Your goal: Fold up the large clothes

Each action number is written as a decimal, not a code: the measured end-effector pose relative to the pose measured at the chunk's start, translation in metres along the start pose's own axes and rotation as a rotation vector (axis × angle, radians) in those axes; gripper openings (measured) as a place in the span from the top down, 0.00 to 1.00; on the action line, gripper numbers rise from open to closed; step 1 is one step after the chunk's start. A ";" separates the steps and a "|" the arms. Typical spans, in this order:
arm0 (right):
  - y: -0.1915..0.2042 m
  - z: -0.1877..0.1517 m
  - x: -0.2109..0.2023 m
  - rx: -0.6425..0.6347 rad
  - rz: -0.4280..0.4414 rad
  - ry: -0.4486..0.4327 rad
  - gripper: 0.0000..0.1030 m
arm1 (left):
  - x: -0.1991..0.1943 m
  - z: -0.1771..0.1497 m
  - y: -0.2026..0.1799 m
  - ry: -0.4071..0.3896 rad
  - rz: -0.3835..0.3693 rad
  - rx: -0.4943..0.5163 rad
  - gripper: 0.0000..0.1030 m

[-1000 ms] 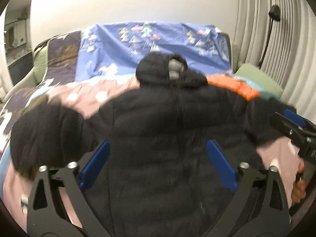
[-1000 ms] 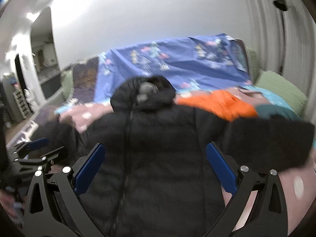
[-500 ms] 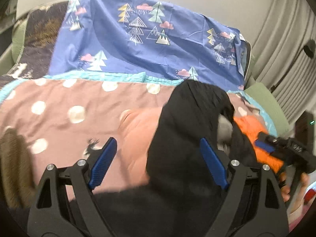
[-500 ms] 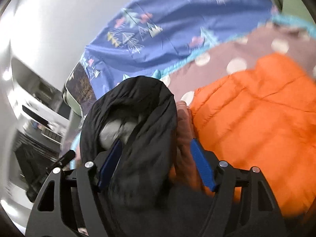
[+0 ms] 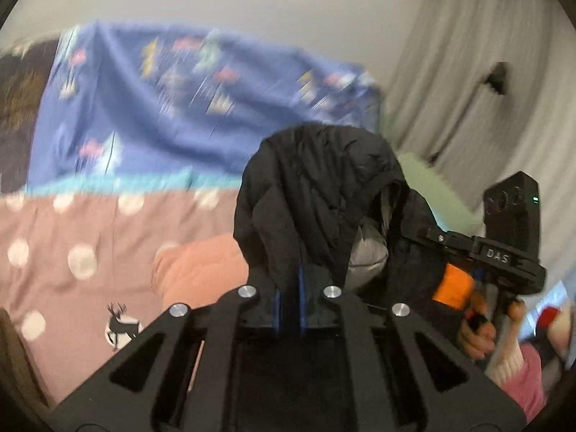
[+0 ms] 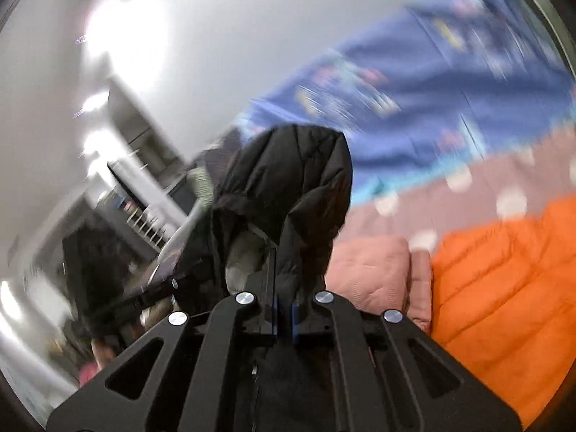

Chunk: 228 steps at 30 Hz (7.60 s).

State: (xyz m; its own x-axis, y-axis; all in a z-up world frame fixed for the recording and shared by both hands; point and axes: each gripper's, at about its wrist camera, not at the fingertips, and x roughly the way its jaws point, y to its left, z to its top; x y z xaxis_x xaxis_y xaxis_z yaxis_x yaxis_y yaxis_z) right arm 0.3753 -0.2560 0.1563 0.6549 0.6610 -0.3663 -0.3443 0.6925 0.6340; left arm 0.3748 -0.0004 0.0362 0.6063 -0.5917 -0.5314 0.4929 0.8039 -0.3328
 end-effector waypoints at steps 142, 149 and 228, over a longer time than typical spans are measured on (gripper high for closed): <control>-0.088 -0.231 -0.289 0.365 -0.700 -0.221 0.52 | -0.111 -0.106 -0.146 0.173 0.117 0.264 0.60; -0.197 -0.280 -0.410 0.872 -0.620 -0.574 0.16 | -0.083 -0.105 -0.210 0.220 0.007 0.387 0.56; 0.057 -0.255 -0.091 -0.182 -0.670 0.202 0.48 | -0.247 -0.059 -0.013 0.122 0.429 0.057 0.89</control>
State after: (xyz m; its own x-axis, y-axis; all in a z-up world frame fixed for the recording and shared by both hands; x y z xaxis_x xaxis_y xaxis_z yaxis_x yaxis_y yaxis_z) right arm 0.1247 -0.2026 0.0522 0.6336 0.1063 -0.7663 -0.0305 0.9932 0.1126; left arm 0.1818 0.1390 0.1255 0.6871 -0.1909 -0.7011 0.2482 0.9685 -0.0205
